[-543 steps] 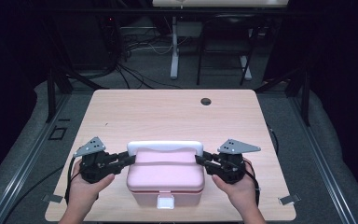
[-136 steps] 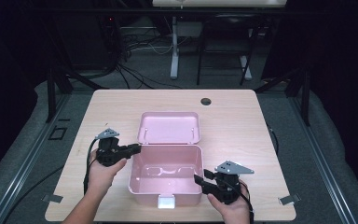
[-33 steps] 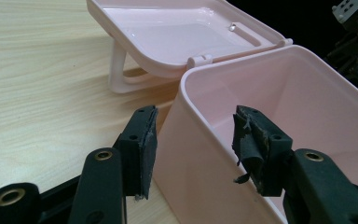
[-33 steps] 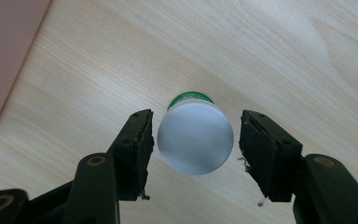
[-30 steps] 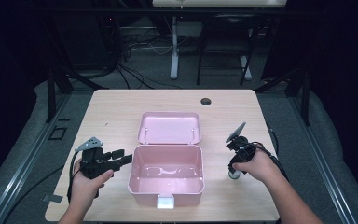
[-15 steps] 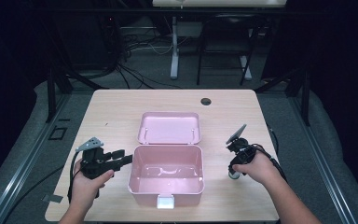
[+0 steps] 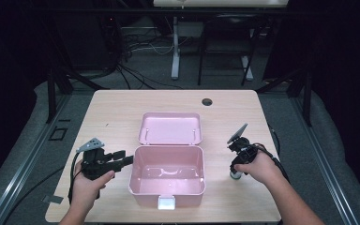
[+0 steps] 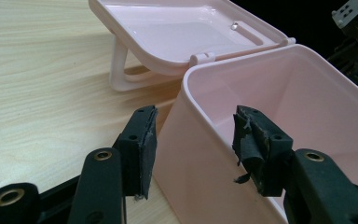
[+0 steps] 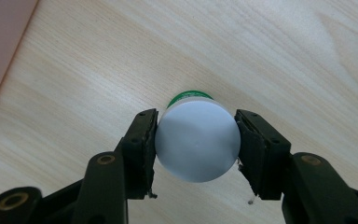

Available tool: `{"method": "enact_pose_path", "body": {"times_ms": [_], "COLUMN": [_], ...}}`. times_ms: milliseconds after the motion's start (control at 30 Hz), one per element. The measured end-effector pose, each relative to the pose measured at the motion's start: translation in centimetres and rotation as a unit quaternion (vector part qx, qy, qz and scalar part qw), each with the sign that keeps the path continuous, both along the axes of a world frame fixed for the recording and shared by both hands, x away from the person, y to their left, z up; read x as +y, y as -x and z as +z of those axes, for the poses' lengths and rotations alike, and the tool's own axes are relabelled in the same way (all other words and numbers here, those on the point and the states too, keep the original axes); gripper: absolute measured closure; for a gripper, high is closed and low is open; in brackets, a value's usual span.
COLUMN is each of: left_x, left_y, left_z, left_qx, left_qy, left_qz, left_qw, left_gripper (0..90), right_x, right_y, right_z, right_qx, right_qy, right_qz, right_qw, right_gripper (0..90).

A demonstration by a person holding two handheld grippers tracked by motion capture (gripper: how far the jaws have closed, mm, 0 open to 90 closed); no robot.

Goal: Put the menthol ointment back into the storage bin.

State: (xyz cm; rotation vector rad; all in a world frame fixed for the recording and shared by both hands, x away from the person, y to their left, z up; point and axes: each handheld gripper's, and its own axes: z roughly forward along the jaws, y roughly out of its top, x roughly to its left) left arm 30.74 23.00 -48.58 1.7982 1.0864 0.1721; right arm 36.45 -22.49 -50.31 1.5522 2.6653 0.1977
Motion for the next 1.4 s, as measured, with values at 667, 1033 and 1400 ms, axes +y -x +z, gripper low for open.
{"method": "enact_pose_path", "body": {"times_ms": [667, 1033, 1400], "left_x": [0.4, 0.8, 0.7], "left_y": [0.0, 0.0, 0.1], "left_z": [0.3, 0.5, 0.5], "left_qx": [0.0, -0.002, -0.002], "left_qy": [0.006, 0.008, 0.009], "left_qz": [0.002, 0.003, 0.004], "left_qw": [1.0, 1.0, 1.0], "left_gripper": [49.2, 49.1, 48.8], "right_x": [1.5, 3.6, 5.4], "right_y": [0.5, 1.2, 1.7], "right_z": [3.8, 7.5, 10.2], "right_qx": [-0.01, -0.015, -0.017], "right_qy": [0.014, 0.012, 0.008], "right_qz": [0.036, 0.07, 0.093], "right_qw": [0.9992, 0.9974, 0.9955], "right_gripper": [50.1, 50.1, 50.1]}}
